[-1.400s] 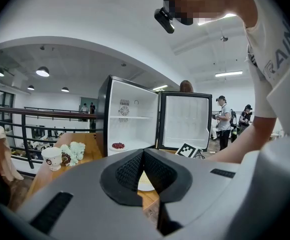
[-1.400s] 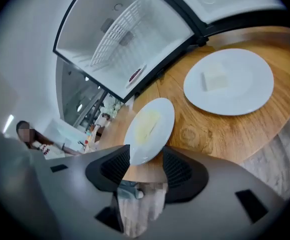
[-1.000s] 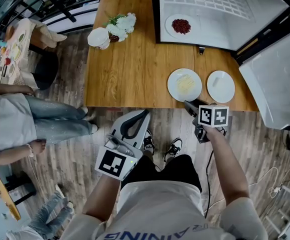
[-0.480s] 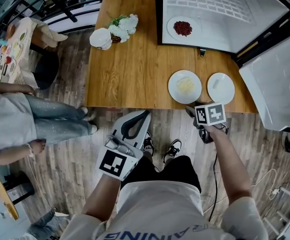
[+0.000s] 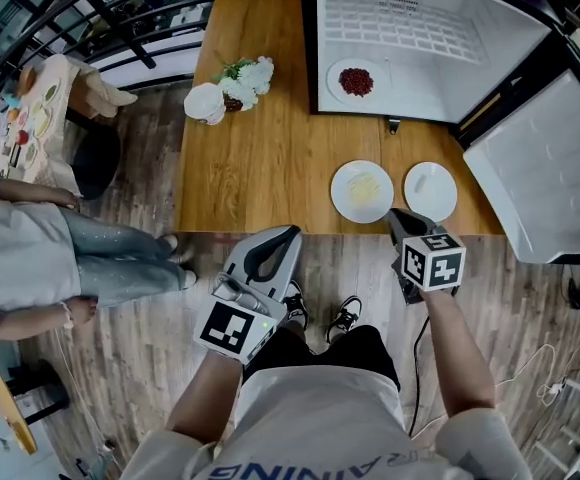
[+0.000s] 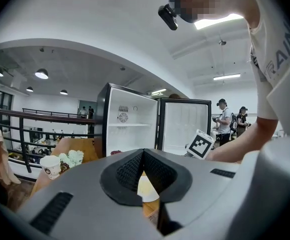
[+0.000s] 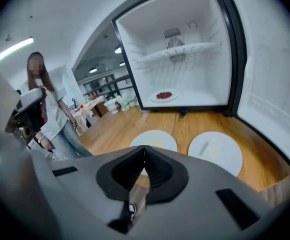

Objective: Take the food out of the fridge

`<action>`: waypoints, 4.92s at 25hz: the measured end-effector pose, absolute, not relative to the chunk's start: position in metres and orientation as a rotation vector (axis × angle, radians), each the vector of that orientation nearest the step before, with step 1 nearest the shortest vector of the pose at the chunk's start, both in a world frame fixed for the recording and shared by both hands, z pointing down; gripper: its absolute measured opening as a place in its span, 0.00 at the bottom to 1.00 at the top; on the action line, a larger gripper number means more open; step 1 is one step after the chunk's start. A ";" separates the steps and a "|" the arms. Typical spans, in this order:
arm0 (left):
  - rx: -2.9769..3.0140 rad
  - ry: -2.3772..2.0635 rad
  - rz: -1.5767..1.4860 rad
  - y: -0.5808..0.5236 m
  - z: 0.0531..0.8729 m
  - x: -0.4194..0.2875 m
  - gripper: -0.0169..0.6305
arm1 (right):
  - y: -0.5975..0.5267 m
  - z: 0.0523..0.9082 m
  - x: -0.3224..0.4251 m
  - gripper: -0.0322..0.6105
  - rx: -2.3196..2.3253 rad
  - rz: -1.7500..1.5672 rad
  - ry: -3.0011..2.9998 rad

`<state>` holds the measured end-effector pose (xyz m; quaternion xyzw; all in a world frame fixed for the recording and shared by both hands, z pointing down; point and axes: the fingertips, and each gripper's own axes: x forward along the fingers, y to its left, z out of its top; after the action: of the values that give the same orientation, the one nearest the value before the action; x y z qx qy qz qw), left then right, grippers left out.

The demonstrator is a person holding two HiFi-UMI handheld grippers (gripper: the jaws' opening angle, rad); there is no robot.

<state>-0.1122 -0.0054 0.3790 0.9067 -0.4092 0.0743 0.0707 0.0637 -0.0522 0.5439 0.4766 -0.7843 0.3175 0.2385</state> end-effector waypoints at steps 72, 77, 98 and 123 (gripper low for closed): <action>2.618 -1.283 0.261 -0.058 0.396 -0.139 0.04 | -0.289 0.539 0.071 0.25 1.848 2.254 -2.129; 2.586 -1.298 0.280 -0.061 0.406 -0.149 0.04 | -0.301 0.560 0.066 0.25 1.873 2.286 -2.059; 2.535 -1.317 0.246 -0.078 0.419 -0.155 0.04 | -0.326 0.593 0.070 0.15 1.977 2.351 -1.875; 2.572 -1.394 0.204 -0.068 0.397 -0.154 0.04 | -0.248 0.516 0.082 0.09 1.879 2.356 -2.223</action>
<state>-0.1543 -0.0682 0.3972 0.8723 -0.4726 0.0693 0.1044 0.0815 -0.2476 0.5159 0.4792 -0.5668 0.6007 -0.2969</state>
